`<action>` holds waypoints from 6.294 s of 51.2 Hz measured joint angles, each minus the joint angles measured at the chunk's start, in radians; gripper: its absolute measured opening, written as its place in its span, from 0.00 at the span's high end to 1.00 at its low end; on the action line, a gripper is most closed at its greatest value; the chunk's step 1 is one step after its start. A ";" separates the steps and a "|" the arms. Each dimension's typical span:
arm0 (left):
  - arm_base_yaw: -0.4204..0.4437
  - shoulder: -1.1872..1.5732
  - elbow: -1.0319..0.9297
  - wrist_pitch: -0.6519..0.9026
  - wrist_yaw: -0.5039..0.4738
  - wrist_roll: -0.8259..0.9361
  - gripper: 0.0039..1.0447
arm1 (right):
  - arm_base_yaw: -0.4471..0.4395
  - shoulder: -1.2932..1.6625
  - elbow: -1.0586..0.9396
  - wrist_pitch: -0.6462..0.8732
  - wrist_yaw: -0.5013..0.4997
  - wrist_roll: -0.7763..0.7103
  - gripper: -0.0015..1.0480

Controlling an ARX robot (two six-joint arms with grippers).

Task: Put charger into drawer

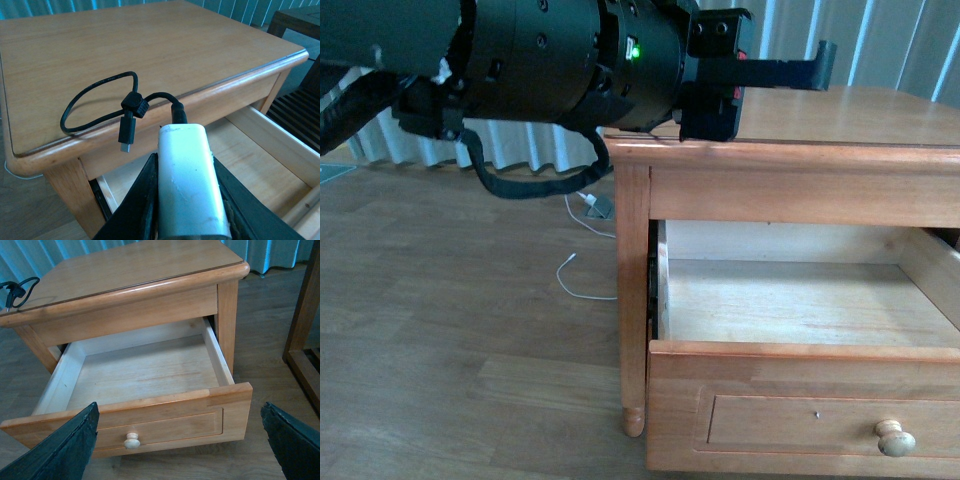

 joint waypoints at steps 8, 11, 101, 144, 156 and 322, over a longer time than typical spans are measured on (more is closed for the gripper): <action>-0.031 -0.027 -0.046 -0.004 0.003 0.016 0.78 | 0.000 0.000 0.000 0.000 0.000 0.000 0.08; -0.038 -0.027 -0.051 -0.011 0.003 0.022 0.78 | 0.000 0.000 0.000 0.000 0.000 0.000 0.08; -0.003 0.116 0.034 0.060 -0.205 0.026 0.05 | 0.000 0.000 0.000 0.000 0.000 0.000 0.08; 0.304 -1.045 -0.644 -0.297 -0.275 -0.077 0.05 | 0.000 0.000 0.000 0.000 0.000 0.000 0.08; 0.360 -1.361 -0.752 -0.541 -0.291 -0.139 0.05 | 0.000 0.000 0.000 0.000 0.000 0.000 0.08; 0.554 -1.701 -1.042 -0.519 -0.023 -0.005 0.05 | 0.491 1.093 0.291 0.197 0.369 -0.052 0.08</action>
